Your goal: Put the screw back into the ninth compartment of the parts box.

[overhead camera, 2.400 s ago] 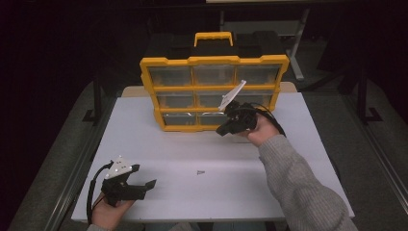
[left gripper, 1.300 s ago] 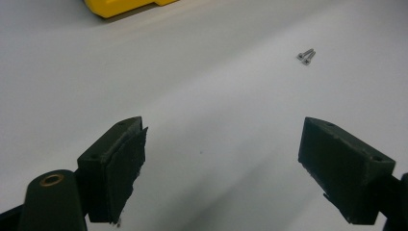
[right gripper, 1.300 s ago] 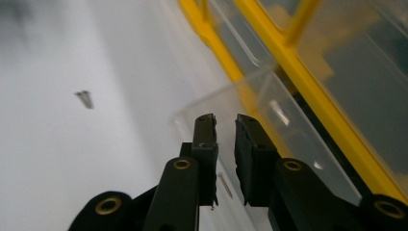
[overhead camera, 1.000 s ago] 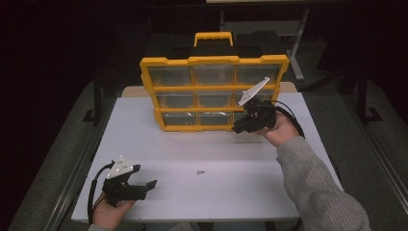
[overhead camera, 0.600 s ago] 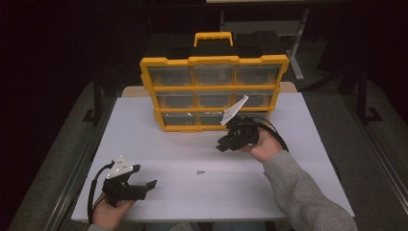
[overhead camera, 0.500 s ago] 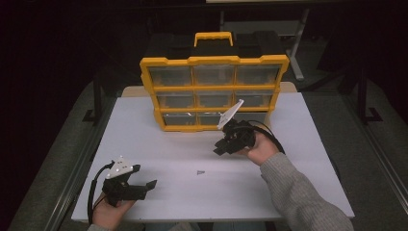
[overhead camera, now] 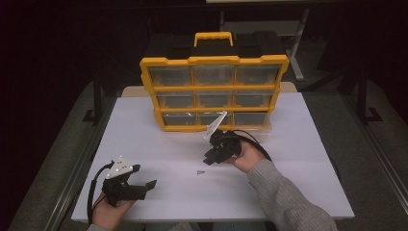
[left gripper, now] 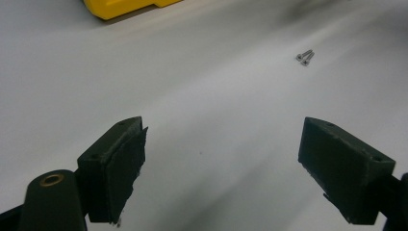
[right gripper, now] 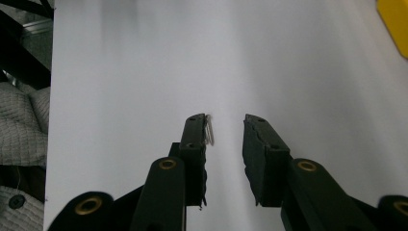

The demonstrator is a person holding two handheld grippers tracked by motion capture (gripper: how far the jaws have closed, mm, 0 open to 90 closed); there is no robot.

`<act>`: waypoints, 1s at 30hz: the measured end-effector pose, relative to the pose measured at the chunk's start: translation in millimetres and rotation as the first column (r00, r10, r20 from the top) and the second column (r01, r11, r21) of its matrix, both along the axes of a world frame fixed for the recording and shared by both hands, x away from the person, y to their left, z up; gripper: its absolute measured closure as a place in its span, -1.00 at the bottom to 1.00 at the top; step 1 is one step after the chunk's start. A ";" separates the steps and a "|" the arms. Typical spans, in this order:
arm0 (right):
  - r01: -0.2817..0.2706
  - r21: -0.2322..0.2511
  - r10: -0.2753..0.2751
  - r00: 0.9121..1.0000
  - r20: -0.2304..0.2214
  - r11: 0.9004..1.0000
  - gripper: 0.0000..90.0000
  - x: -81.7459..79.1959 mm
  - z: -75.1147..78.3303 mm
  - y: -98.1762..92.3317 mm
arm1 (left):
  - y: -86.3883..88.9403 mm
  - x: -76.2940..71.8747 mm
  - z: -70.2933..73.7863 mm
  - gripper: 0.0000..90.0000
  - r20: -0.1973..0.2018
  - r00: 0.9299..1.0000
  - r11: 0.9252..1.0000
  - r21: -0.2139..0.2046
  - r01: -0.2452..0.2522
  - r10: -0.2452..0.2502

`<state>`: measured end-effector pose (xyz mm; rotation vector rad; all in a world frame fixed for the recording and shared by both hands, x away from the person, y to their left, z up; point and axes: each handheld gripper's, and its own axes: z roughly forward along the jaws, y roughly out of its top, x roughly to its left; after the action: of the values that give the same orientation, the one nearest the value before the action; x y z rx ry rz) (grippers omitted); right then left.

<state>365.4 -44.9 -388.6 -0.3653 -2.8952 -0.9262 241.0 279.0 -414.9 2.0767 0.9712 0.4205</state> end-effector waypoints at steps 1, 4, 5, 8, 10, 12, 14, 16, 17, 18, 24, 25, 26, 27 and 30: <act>-0.002 -0.001 0.002 1.000 0.001 1.000 0.54 -0.1 -1.1 1.3 | -0.1 0.0 0.0 -0.65 -0.002 1.000 1.000 -0.001 -0.001 0.001; -0.009 -0.012 0.009 1.000 -0.008 1.000 0.54 -0.9 -5.3 6.8 | 0.0 0.0 0.0 -0.65 -0.001 1.000 1.000 0.000 0.000 0.000; -0.013 -0.015 0.013 1.000 -0.006 1.000 0.54 -1.3 -6.6 8.4 | -0.5 -0.2 0.0 -0.65 0.000 1.000 1.000 -0.007 -0.003 0.003; -0.028 -0.021 0.028 1.000 -0.004 0.999 0.55 -1.9 -11.1 13.6 | -0.3 -0.2 0.3 -0.65 0.002 1.000 1.000 -0.004 -0.001 0.001; -0.029 -0.027 0.029 1.000 -0.009 0.999 0.55 -2.9 -13.7 16.6 | -0.4 -0.2 0.2 -0.64 0.000 1.000 1.000 -0.006 -0.002 0.002; -0.037 -0.039 0.037 0.999 -0.006 0.999 0.57 -3.4 -17.2 20.3 | -0.4 -0.1 0.2 -0.64 0.002 1.000 1.000 -0.005 0.000 0.000; -0.040 -0.042 0.040 0.999 -0.004 0.998 0.58 -3.4 -20.0 22.6 | -0.3 -0.1 0.3 -0.64 0.004 1.000 1.000 -0.007 0.000 0.000; -0.043 -0.041 0.043 0.999 -0.007 0.998 0.59 -3.1 -22.8 24.8 | -0.2 -0.3 0.6 -0.65 0.000 1.000 1.000 -0.008 -0.002 0.002; -0.045 -0.044 0.045 0.999 -0.009 0.998 0.60 -3.1 -23.9 25.9 | -0.1 -0.2 0.5 -0.65 0.000 1.000 1.000 -0.009 -0.002 0.002; -0.045 -0.047 0.045 0.999 -0.007 0.998 0.60 -3.2 -25.5 27.2 | -0.2 -0.3 0.7 -0.65 -0.001 1.000 1.000 -0.010 -0.003 0.003; -0.051 -0.048 0.051 0.999 -0.006 0.998 0.63 -1.8 -31.5 31.3 | -0.1 -0.2 0.5 -0.65 0.001 1.000 1.000 -0.010 -0.002 0.002; -0.052 -0.050 0.052 0.999 -0.009 0.997 0.63 -1.5 -32.1 31.4 | -0.1 -0.2 0.6 -0.65 0.000 1.000 1.000 -0.009 -0.002 0.002; -0.049 -0.059 0.048 0.999 -0.012 0.997 0.63 -1.6 -32.6 31.6 | -0.3 -0.3 0.6 -0.65 -0.001 1.000 1.000 -0.011 -0.002 0.002; -0.054 -0.059 0.054 0.999 -0.010 0.997 0.64 -1.1 -33.6 32.0 | -0.2 -0.3 0.8 -0.65 -0.001 1.000 1.000 -0.009 -0.002 0.002; -0.056 -0.059 0.056 0.998 -0.008 0.997 0.64 -0.8 -36.0 33.1 | -0.2 -0.3 0.7 -0.65 0.002 1.000 1.000 -0.009 -0.001 0.001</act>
<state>364.6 -11.8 -424.6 -0.2891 -2.9158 -0.8314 240.7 278.9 -414.2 2.0671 0.9718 0.4177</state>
